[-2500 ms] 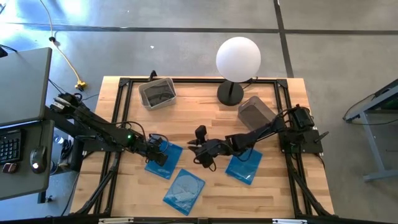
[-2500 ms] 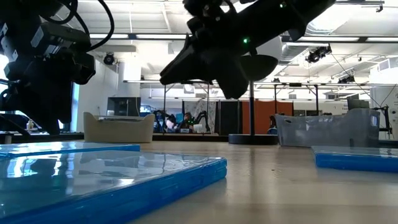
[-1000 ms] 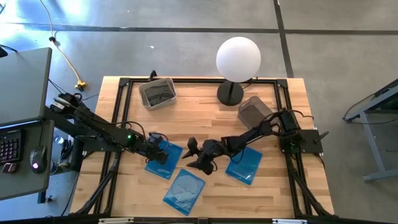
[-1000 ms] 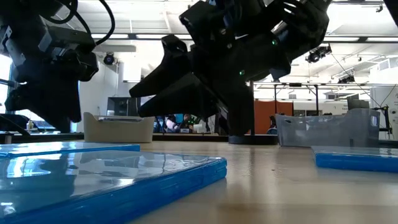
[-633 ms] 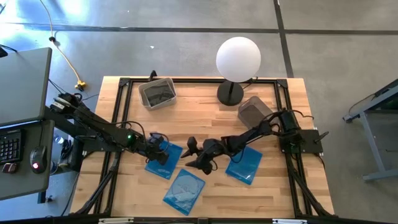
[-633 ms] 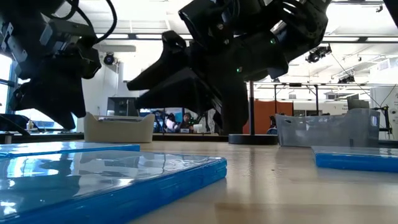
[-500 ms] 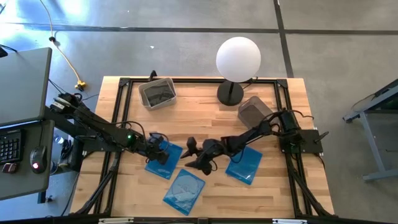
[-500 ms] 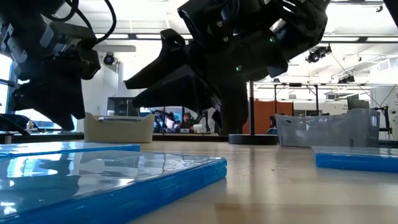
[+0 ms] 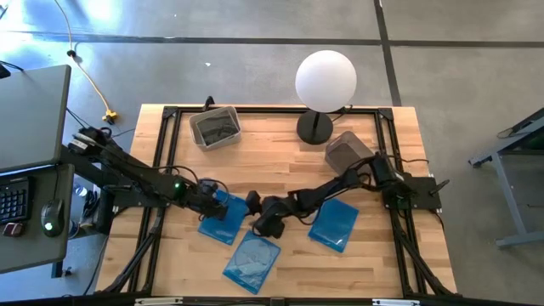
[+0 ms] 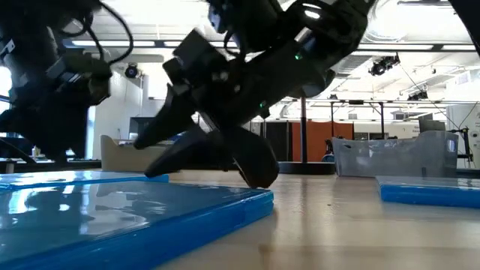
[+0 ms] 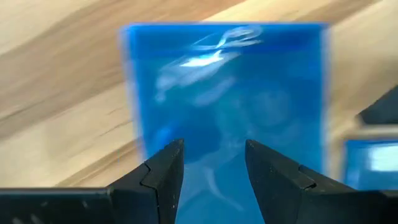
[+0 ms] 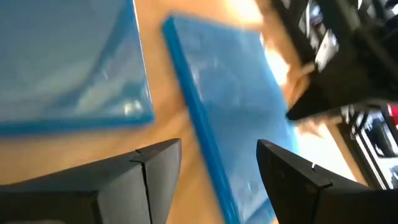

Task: Pick & place jewel cases by type
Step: Put the left blue CD case into the gray bin

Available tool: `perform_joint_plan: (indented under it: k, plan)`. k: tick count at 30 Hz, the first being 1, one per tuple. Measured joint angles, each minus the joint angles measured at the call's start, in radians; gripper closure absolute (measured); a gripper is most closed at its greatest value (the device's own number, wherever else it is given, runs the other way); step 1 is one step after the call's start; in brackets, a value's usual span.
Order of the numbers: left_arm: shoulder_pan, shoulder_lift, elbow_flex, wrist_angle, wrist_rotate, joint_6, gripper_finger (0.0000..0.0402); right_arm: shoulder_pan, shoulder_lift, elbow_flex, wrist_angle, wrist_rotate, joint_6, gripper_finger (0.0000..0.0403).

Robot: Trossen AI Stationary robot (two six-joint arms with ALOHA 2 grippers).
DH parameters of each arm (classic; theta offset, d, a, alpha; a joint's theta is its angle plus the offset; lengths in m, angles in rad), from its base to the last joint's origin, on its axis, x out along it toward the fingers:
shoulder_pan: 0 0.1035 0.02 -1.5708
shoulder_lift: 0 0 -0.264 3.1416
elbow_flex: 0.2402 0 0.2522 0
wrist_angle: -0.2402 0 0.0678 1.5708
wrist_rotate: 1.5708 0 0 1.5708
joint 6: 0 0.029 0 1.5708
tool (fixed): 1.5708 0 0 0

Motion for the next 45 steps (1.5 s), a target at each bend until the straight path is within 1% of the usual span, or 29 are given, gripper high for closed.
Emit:
perform_joint_plan:
  k: [2,4,9,15,18,21,25,27,30,34,36,38,40,45]
  plan:
    - [0.019,-0.002,0.000,-0.056,0.049,-0.015,0.0234,0.000,0.013,0.032,-0.034,0.044,-0.009,0.0199]
    - [0.041,-0.003,0.000,-0.100,0.086,-0.025,0.0234,-0.001,0.023,0.050,-0.058,0.060,-0.009,0.0199]
    - [0.080,-0.007,0.002,-0.096,0.146,-0.014,0.0234,-0.021,0.034,0.090,-0.088,0.034,-0.008,0.0199]
    - [0.092,-0.017,0.001,-0.101,0.196,-0.001,0.0234,-0.043,0.034,0.093,-0.108,0.020,-0.009,0.0199]
    - [0.092,-0.038,0.000,-0.090,0.181,0.020,0.0234,-0.052,0.034,0.092,-0.117,-0.010,-0.005,0.0199]
    - [0.092,-0.071,0.001,-0.037,0.153,0.034,0.0234,-0.053,0.034,0.092,-0.115,-0.008,-0.007,0.0199]
    - [0.092,-0.116,0.049,-0.040,0.135,0.096,0.0234,-0.053,0.034,0.092,-0.116,-0.008,-0.006,0.0199]
    - [0.092,-0.136,0.073,-0.084,0.135,0.098,0.0234,-0.053,0.034,0.092,-0.115,-0.010,-0.006,0.0199]
    - [0.091,-0.152,0.094,-0.205,0.133,0.056,0.0234,-0.052,0.034,0.092,-0.115,-0.016,-0.006,0.0199]
    - [0.090,-0.145,0.098,-0.358,0.118,-0.016,0.0234,-0.052,0.034,0.092,-0.116,-0.057,-0.002,0.0199]
    - [0.091,-0.125,0.096,-0.382,0.108,-0.044,0.0234,-0.052,0.034,0.092,-0.115,-0.059,-0.003,0.0199]
    - [0.091,-0.116,0.081,-0.352,0.107,-0.061,0.0234,-0.052,0.034,0.092,-0.115,-0.059,-0.009,0.0199]
    - [0.091,-0.102,0.059,-0.289,0.119,-0.061,0.0234,-0.052,0.034,0.092,-0.108,-0.059,-0.014,0.0199]
    - [0.091,-0.066,-0.019,-0.208,0.200,-0.104,0.0234,-0.052,0.033,0.092,-0.096,-0.056,-0.053,0.0199]
